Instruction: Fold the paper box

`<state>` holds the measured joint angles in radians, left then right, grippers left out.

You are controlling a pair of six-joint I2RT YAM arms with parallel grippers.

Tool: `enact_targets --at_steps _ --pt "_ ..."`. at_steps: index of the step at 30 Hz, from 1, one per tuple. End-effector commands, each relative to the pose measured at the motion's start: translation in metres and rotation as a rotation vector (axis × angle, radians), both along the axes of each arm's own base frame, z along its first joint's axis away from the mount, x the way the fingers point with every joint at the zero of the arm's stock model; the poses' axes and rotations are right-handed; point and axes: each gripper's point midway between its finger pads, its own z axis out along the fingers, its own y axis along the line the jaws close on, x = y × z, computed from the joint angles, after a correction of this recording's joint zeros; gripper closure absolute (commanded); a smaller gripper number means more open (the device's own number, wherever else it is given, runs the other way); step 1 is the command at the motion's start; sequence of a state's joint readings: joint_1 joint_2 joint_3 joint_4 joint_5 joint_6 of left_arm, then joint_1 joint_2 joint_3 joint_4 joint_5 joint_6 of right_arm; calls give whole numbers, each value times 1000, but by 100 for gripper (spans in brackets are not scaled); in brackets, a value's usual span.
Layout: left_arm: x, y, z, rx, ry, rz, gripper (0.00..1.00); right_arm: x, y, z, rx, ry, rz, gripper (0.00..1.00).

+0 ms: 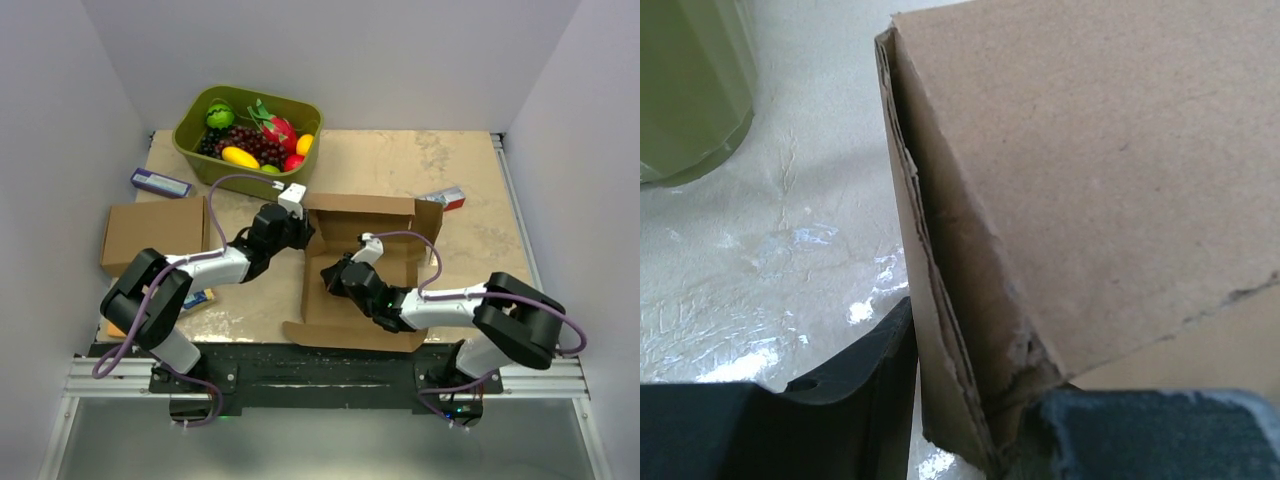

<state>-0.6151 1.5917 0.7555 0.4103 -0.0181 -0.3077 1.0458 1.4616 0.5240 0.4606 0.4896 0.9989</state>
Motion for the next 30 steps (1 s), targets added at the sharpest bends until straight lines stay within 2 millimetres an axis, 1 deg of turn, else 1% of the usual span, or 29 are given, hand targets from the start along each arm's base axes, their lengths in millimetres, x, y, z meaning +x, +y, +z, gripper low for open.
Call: enact_targets --at_steps 1,3,4,5,7,8,10,11,12,13,16,17,18,19,20,21,23,24,25,27,29,30 --pt "-6 -6 5 -44 43 -21 85 44 12 38 126 -106 -99 100" --pt "-8 -6 6 -50 44 -24 85 51 16 37 125 -119 -107 100" --pt "-9 -6 5 -53 46 -27 85 53 16 29 104 -115 -112 100" --pt "-10 -6 6 -56 47 -28 85 59 15 30 96 -125 -134 100" --pt "-12 -8 9 -73 46 -37 85 67 11 26 76 -135 -161 100" --pt "-15 -7 6 -76 54 -40 85 74 9 25 59 -160 -181 100" --pt "-20 -11 9 -106 60 -59 85 84 5 23 51 -179 -203 100" --pt "-24 -10 5 -108 70 -63 85 89 7 21 37 -196 -206 100" --pt "-26 -10 7 -120 72 -67 85 94 3 19 21 -204 -225 100" --pt "-27 -11 8 -127 68 -71 85 98 4 17 14 -212 -229 100" --pt "-34 -16 7 -147 74 -109 85 108 8 3 -18 -228 -219 100" --pt "-36 -17 7 -156 76 -123 85 111 11 8 13 -250 -210 100" --pt "-41 -20 3 -166 94 -144 85 113 12 0 11 -248 -202 100" --pt "-43 -23 4 -181 86 -162 85 112 17 0 26 -250 -173 100" --pt "-45 -25 4 -190 87 -170 85 114 21 5 41 -275 -158 100" --pt "-48 -28 3 -199 98 -181 85 113 24 3 36 -280 -137 100" --pt "-50 -31 2 -212 98 -198 85 112 32 4 42 -294 -95 100" --pt "-52 -33 0 -219 109 -210 86 113 36 9 55 -312 -83 100" --pt "-53 -36 1 -224 111 -221 85 114 38 7 50 -315 -71 100" --pt "-56 -40 1 -222 107 -232 86 113 46 13 67 -332 -36 100" --pt "-54 -38 0 -210 105 -221 86 112 48 14 68 -335 -25 97" --pt "-49 -35 3 -188 78 -204 86 112 46 15 65 -332 -29 96"
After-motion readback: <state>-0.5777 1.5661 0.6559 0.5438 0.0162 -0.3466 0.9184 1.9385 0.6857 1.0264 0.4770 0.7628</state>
